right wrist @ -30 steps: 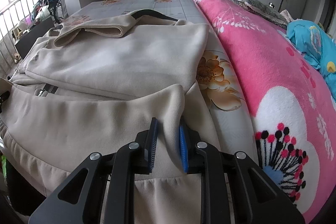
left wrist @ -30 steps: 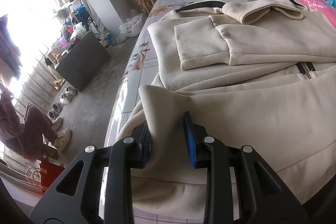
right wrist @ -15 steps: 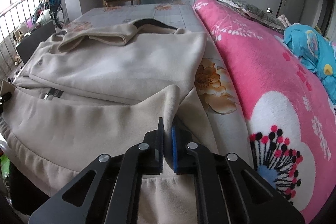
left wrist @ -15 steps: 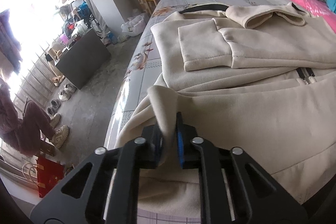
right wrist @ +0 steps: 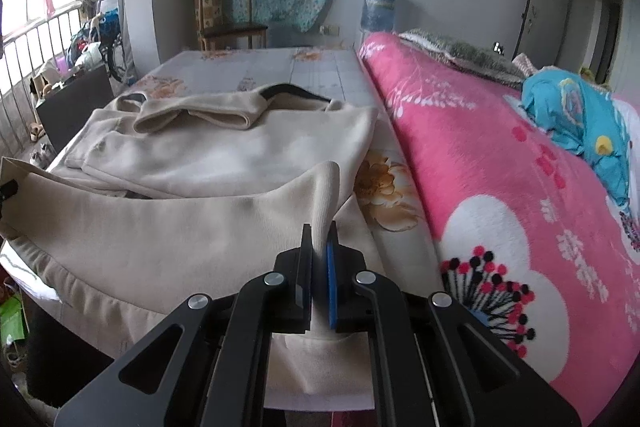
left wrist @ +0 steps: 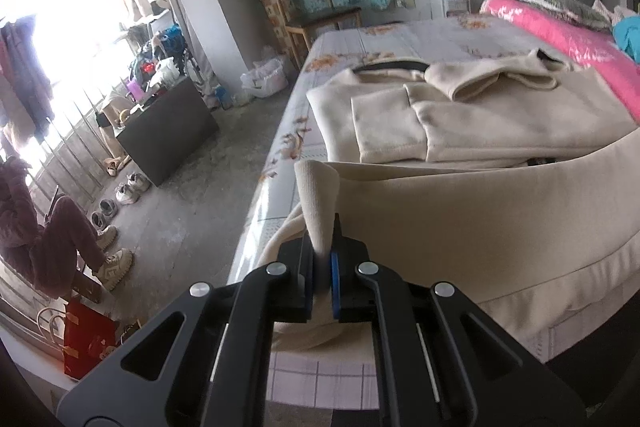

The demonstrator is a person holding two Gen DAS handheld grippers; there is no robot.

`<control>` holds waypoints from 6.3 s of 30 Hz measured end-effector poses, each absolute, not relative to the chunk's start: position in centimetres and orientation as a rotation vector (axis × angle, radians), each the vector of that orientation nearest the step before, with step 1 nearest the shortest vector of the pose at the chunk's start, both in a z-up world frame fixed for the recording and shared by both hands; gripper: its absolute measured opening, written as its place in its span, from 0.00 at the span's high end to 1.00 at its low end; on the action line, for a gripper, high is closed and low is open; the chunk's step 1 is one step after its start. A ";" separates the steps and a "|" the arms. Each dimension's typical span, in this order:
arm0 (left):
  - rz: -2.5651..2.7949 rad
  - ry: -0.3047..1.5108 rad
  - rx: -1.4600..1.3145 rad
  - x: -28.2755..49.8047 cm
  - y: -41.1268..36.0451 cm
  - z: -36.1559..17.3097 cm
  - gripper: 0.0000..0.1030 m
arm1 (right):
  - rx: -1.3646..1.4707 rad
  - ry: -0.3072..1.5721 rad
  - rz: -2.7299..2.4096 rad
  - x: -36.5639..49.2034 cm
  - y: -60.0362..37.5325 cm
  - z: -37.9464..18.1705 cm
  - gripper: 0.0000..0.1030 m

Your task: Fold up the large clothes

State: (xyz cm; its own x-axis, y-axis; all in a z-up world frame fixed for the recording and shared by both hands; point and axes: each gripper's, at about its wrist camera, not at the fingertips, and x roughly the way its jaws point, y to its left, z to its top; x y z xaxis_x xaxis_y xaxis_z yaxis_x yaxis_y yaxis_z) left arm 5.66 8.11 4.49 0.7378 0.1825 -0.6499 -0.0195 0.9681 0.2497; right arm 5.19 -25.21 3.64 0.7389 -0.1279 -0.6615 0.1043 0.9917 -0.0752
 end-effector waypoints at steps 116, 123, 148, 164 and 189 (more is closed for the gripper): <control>-0.240 1.039 -0.138 32.0 13.4 1.3 0.62 | 0.115 0.958 0.164 26.9 -30.8 0.9 0.84; -0.182 0.936 -0.045 27.3 14.2 3.1 0.58 | 0.105 0.957 0.021 23.3 -30.9 2.1 0.83; -0.191 0.823 0.103 18.5 3.8 -1.0 0.21 | -0.034 0.910 0.132 17.3 -15.9 -2.0 0.26; -0.167 0.888 -0.088 16.2 7.9 1.2 0.16 | 0.295 0.887 0.011 12.8 -25.4 -0.4 0.26; -0.037 0.831 0.084 3.7 2.9 5.2 0.08 | 0.058 0.716 -0.137 1.5 -15.8 3.9 0.06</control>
